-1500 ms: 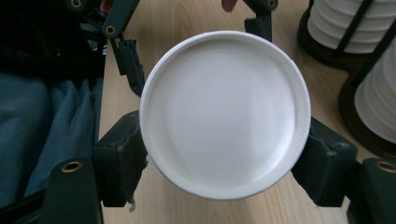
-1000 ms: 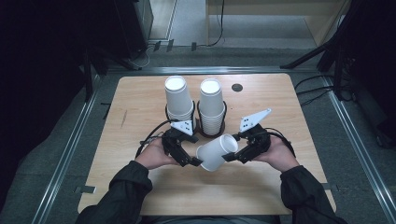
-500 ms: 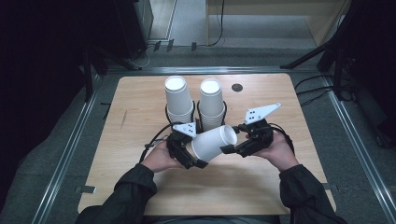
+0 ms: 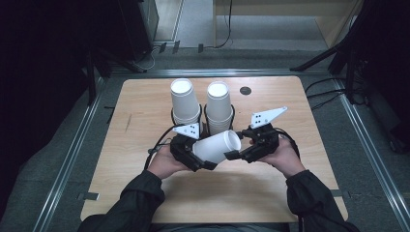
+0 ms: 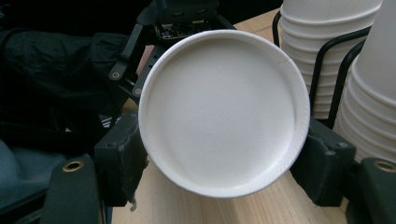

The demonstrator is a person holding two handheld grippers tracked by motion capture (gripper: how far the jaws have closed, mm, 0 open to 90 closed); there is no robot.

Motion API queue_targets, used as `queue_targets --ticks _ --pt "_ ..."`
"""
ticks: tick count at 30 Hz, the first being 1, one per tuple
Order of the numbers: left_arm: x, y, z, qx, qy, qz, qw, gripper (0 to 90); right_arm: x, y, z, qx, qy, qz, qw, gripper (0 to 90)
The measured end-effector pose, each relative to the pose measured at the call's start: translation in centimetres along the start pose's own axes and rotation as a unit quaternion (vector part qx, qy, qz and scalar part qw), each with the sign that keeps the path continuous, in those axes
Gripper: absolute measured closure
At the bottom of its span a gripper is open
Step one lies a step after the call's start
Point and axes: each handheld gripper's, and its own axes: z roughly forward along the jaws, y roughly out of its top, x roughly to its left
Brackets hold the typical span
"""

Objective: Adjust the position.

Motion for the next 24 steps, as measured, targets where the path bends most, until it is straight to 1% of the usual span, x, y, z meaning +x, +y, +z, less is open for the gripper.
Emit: queue_targets --ticks 2,3,4,5,6,8,9,10,11,12,14,15,16,17,18,19,20,21,22,23,24 --pt "0.0 0.1 -0.1 0.011 0.002 0.0 0.9999 17.8 0.0 0.0 0.0 0.005 0.0 -0.003 1.0 26.1" --pt "0.0 0.1 -0.2 0.014 0.002 0.001 0.9999 18.0 0.0 0.0 0.1 0.008 0.0 -0.003 1.0 23.1" --pt "0.0 0.1 -0.3 0.018 0.003 0.001 0.9998 18.1 0.0 -0.1 0.2 0.011 -0.007 -0.003 0.9999 17.4" --pt "0.0 0.2 -0.4 0.019 0.004 0.001 0.9998 18.0 0.1 -0.1 0.2 0.015 -0.011 0.0 0.9998 15.3" --pt "0.0 0.2 -0.6 0.022 0.003 -0.001 0.9998 18.0 0.1 -0.1 0.1 0.017 -0.01 0.001 0.9998 15.3" --pt "0.0 0.2 -0.9 0.032 0.015 -0.002 0.9994 18.0 0.1 -0.3 0.0 0.022 -0.009 -0.002 0.9997 15.3" --pt "0.0 0.3 -1.1 0.039 0.018 -0.003 0.9991 18.0 0.1 -0.3 -0.1 0.023 -0.012 -0.002 0.9997 15.3" --pt "0.0 0.3 -1.1 0.039 0.018 -0.003 0.9991 18.0 0.1 -0.3 -0.1 0.023 -0.012 -0.002 0.9997 15.3" --pt "0.0 0.3 -1.3 0.047 0.025 -0.002 0.9986 18.0 0.1 -0.4 -0.1 0.027 -0.013 -0.001 0.9995 15.3" --pt "0.1 0.3 -1.5 0.065 0.03 -0.001 0.9975 17.9 0.1 -0.6 -0.1 0.04 -0.021 -0.005 0.999 15.3" --pt "0.2 0.2 -1.6 0.084 0.036 0.0 0.9958 17.9 0.1 -0.8 0.2 0.055 -0.027 -0.007 0.9981 15.3" --pt "0.2 0.2 -1.6 0.091 0.043 0.001 0.9949 17.9 0.1 -0.9 0.3 0.063 -0.025 -0.008 0.9977 15.3" --pt "0.4 0.1 -1.7 0.095 0.043 -0.005 0.9945 17.9 0.1 -1.1 0.5 0.07 -0.029 -0.012 0.9971 15.3" --pt "0.5 0.1 -1.7 0.101 0.045 -0.007 0.9939 17.9 0.1 -1.2 0.6 0.077 -0.031 -0.012 0.9965 15.3" --pt "0.5 0.1 -1.7 0.101 0.045 -0.007 0.9939 17.9 0.1 -1.3 0.8 0.083 -0.035 -0.013 0.9959 15.3" --pt "0.6 0.1 -1.6 0.112 0.049 -0.005 0.9925 17.9 0.0 -1.3 0.9 0.086 -0.036 -0.015 0.9955 15.3" --pt "0.6 0.1 -1.6 0.112 0.049 -0.005 0.9925 17.9 0.0 -1.3 0.9 0.086 -0.036 -0.015 0.9955 15.3" --pt "0.6 0.1 -1.5 0.127 0.058 0.001 0.9902 17.9 0.0 -1.4 1.1 0.091 -0.039 -0.017 0.9949 15.3" --pt "0.6 0.1 -1.4 0.138 0.059 0.005 0.9887 17.9 0.0 -1.4 1.2 0.093 -0.042 -0.021 0.9946 15.4" --pt "0.6 0.0 -1.2 0.144 0.061 0.004 0.9877 17.9 0.0 -1.5 1.2 0.098 -0.047 -0.024 0.9938 15.4" --pt "0.7 0.0 -1.0 0.15 0.058 0.002 0.987 17.9 0.0 -1.6 1.3 0.103 -0.055 -0.026 0.9928 15.7"
